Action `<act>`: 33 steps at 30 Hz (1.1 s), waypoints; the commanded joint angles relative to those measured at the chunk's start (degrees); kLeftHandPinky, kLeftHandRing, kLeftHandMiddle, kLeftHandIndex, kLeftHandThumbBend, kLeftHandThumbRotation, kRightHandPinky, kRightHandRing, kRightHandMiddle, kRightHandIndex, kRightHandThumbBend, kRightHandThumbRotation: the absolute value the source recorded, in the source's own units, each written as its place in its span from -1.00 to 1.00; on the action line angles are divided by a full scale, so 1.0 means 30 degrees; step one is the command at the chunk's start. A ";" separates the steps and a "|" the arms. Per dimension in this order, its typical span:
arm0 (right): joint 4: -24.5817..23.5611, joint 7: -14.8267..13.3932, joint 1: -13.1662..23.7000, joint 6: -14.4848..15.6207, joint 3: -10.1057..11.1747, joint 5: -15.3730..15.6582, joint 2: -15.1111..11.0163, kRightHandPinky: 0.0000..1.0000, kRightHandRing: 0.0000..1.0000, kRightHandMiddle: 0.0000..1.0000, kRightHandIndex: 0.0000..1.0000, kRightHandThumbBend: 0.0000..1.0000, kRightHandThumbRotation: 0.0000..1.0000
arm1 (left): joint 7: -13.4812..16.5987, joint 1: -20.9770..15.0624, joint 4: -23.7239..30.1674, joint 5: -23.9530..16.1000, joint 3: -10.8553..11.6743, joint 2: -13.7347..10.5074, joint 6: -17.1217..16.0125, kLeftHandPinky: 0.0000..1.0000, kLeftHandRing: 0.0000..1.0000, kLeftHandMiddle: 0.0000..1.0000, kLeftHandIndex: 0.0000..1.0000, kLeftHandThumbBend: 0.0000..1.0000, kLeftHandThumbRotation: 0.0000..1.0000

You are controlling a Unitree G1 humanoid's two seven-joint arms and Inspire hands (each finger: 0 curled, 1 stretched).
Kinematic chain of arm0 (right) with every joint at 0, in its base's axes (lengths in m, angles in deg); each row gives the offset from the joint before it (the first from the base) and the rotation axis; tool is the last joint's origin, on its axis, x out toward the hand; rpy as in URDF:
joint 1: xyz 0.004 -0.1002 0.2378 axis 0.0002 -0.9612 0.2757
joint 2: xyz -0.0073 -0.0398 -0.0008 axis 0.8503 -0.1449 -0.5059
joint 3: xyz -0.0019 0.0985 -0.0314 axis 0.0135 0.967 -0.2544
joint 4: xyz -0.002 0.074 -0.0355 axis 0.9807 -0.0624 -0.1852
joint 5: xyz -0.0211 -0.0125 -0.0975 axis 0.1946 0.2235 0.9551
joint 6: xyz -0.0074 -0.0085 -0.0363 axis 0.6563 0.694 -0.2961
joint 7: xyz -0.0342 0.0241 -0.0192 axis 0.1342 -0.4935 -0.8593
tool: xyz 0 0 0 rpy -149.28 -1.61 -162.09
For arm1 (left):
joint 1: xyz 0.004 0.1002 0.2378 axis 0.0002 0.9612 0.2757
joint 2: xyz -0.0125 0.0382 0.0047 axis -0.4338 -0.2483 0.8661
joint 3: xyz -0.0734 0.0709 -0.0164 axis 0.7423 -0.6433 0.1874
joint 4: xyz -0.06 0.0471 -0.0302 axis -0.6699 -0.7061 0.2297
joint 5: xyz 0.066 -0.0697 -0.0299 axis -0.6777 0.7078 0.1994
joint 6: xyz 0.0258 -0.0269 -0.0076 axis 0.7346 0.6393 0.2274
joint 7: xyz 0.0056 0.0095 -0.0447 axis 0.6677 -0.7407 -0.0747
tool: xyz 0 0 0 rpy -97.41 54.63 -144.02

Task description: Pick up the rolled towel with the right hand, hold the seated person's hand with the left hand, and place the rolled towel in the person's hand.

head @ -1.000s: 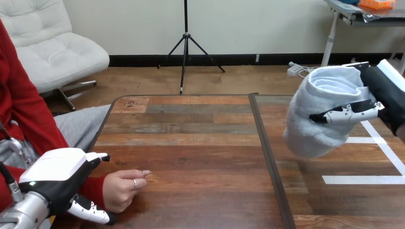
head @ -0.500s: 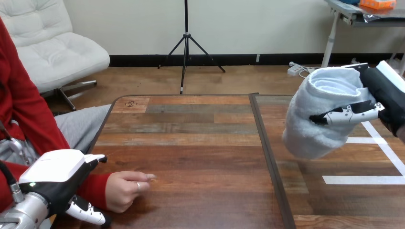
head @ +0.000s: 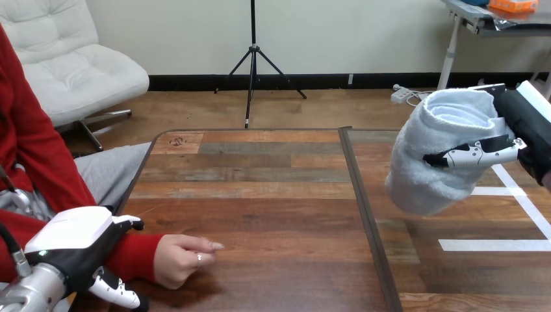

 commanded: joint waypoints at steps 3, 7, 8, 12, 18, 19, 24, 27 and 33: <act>-0.0348 -0.0141 0.0672 -0.0351 0.0734 -0.0529 0.0338 -0.37 -0.29 -0.18 -0.16 0.75 -1.00 | 0.0018 -0.1359 -0.0376 0.0317 -0.0429 -0.0246 -0.0095 0.35 0.62 0.63 0.61 0.84 -0.74; -0.0497 -0.0234 0.0607 -0.0260 0.0713 -0.0468 0.0311 -0.37 -0.29 -0.18 -0.16 0.75 -1.00 | -0.0076 -0.1440 -0.0459 0.0450 -0.0552 -0.0256 -0.0096 0.31 0.57 0.60 0.58 0.82 -0.75; -0.0549 -0.0185 0.0587 -0.0180 0.0742 -0.0541 0.0333 -0.37 -0.28 -0.18 -0.16 0.74 -1.00 | -0.0368 -0.1497 -0.0481 0.0647 -0.0579 -0.0234 0.0000 0.30 0.56 0.59 0.57 0.82 -0.75; -0.0662 -0.0147 0.0526 -0.0120 0.0768 -0.0599 0.0330 -0.37 -0.28 -0.17 -0.16 0.74 -1.00 | -0.1118 -0.1671 -0.0566 0.1267 -0.0665 -0.0228 0.0178 0.29 0.54 0.58 0.54 0.78 -0.79; -0.0657 -0.0166 0.0536 -0.0211 0.0749 -0.0530 0.0313 -0.36 -0.27 -0.17 -0.15 0.73 -1.00 | -0.1865 -0.1896 -0.0658 0.2160 -0.0653 -0.0087 0.0250 0.24 0.51 0.56 0.50 0.74 -0.88; -0.0643 -0.0155 0.0544 -0.0219 0.0752 -0.0539 0.0317 -0.36 -0.28 -0.18 -0.15 0.73 -1.00 | -0.1895 -0.1921 -0.0694 0.2272 -0.0657 -0.0080 0.0220 0.22 0.49 0.55 0.49 0.73 -0.91; -0.0494 -0.0151 0.0605 -0.0345 0.0759 -0.0543 0.0341 -0.38 -0.30 -0.19 -0.16 0.74 -1.00 | -0.1789 -0.2065 -0.0944 0.2627 -0.0780 -0.0096 -0.0203 0.16 0.44 0.51 0.45 0.75 -0.93; -0.0449 -0.0144 0.0621 -0.0442 0.0772 -0.0553 0.0339 -0.40 -0.31 -0.20 -0.16 0.75 -1.00 | -0.1823 -0.2150 -0.0990 0.2733 -0.0885 -0.0087 -0.0246 0.14 0.42 0.50 0.44 0.76 -0.91; -0.0405 -0.0128 0.0650 -0.0371 0.0807 -0.0618 0.0381 -0.42 -0.33 -0.21 -0.16 0.75 -1.00 | -0.1949 -0.2330 -0.0952 0.2690 -0.1170 0.0001 -0.0235 0.12 0.40 0.48 0.43 0.78 -0.86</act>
